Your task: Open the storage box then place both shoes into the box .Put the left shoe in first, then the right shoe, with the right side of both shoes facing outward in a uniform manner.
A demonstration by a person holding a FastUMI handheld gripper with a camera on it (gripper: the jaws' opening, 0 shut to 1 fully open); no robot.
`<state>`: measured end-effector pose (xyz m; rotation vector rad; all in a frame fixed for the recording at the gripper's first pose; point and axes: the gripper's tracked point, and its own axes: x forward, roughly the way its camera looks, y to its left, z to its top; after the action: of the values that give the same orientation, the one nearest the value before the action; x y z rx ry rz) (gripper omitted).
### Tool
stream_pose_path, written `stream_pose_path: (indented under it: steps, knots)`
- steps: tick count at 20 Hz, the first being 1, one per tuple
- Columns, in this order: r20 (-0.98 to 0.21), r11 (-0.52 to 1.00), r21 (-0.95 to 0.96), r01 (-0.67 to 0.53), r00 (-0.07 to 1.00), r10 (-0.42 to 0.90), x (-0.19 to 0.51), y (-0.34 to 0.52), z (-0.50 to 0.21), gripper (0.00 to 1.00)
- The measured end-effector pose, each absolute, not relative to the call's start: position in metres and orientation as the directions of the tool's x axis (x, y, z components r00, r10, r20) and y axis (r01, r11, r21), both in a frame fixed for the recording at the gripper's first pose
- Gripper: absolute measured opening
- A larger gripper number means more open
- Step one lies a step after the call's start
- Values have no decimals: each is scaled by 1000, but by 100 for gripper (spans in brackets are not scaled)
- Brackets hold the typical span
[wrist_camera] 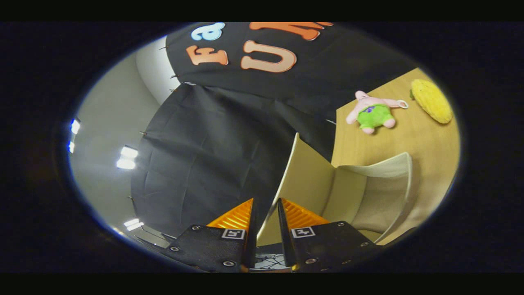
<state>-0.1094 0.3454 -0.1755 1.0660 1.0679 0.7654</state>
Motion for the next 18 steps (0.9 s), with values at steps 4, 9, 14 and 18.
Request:
stream_pose_path:
  steps: [4, 9, 14, 18]
  knots:
    - [-352, 377, 925, -46, 270, 896, -106, 403, -179, 27]
    - [-400, 412, 911, 1, 239, 885, -107, 429, -197, 30]
    - [-548, 580, 815, 6, 333, 767, -93, 378, -242, 45]
    - [-710, 748, 660, 66, 378, 593, -87, 299, -299, 70]
